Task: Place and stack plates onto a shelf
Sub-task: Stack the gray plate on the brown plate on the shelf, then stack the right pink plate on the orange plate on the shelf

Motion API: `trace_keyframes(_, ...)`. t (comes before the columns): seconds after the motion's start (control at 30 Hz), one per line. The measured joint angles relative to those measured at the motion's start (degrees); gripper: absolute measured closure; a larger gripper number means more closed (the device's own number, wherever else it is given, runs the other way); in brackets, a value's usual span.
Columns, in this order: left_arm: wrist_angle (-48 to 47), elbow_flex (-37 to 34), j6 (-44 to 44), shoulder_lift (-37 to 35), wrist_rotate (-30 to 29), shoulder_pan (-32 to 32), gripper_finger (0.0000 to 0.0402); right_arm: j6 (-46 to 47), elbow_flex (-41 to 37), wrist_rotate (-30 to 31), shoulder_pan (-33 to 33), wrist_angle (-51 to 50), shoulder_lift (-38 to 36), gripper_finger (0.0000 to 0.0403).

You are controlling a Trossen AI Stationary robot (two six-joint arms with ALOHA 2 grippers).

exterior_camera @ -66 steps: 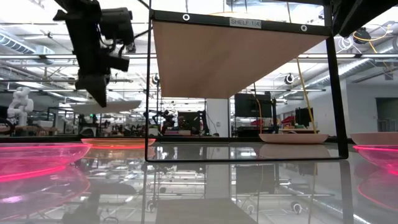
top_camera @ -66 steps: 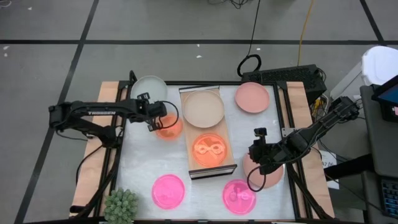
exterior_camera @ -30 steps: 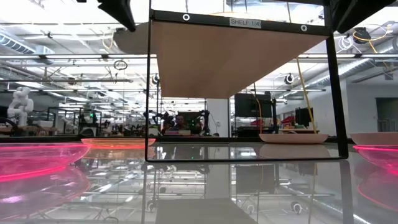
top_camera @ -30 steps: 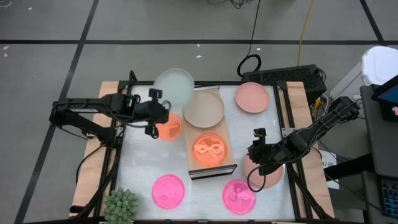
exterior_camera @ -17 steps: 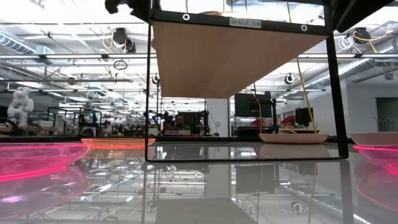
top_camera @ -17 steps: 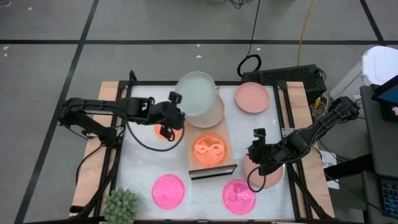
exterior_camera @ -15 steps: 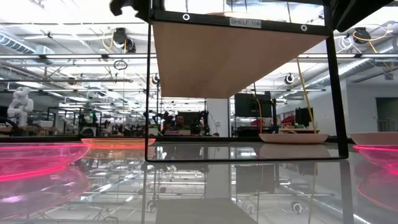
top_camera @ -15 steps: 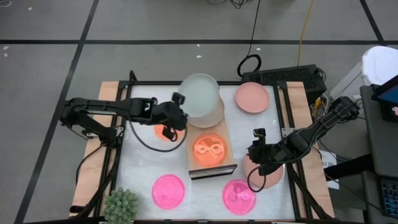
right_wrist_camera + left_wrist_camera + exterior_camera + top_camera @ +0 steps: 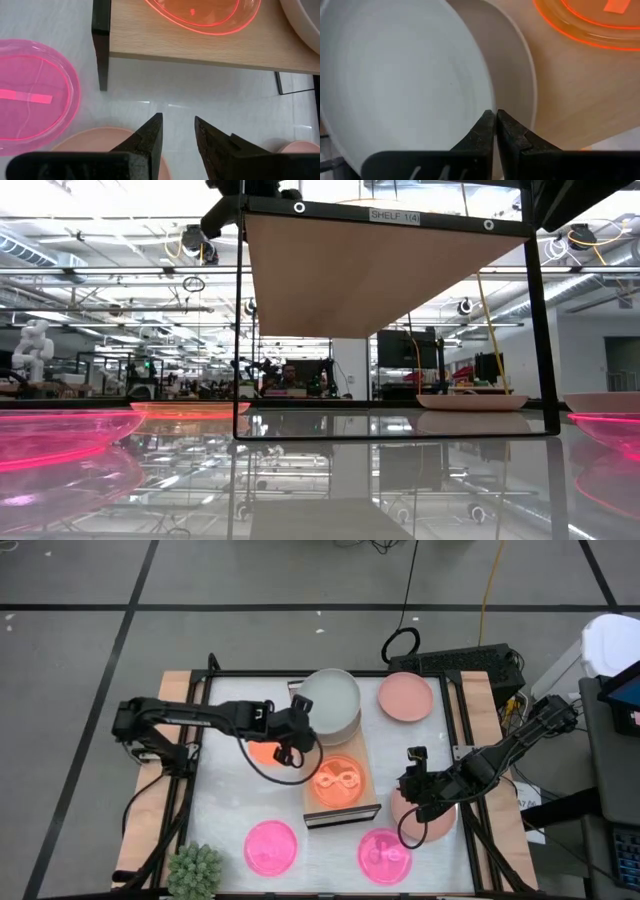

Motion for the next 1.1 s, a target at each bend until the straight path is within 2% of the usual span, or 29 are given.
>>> trace_keyframes(0.23, -0.03, 0.00, -3.63, 0.57, 0.16, 0.00, 0.0387, 0.02, 0.00, -0.02, 0.00, 0.00, 0.00, 0.0307)
trace_keyframes(0.33, -0.05, 0.00, -4.27, 0.54, 2.27, 0.00, 0.0379, 0.21, 0.00, -0.02, 0.00, 0.00, 0.00, 0.0307)
trace_keyframes(0.57, -0.29, 0.00, -7.01, 0.28, 2.57, 0.00, 0.0319, 0.22, 0.00, -0.02, 0.00, 0.00, 0.00, 0.0307)
trace_keyframes(0.7, -0.22, 0.00, -8.76, 0.27, 2.37, -0.16, 0.0298, 0.24, 0.00, -0.04, 0.00, 0.02, 0.00, 0.0307)
trace_keyframes(0.9, -0.40, 0.00, -12.78, -1.03, 2.35, -1.78, 0.0294, 10.13, 0.00, -0.36, 0.09, 1.40, 0.00, 0.0307)
trace_keyframes(1.1, -0.38, 0.00, -18.14, -5.16, 2.37, -4.36, 0.0293, 10.60, 0.00, -1.79, 0.15, 3.20, 0.00, 0.0307)
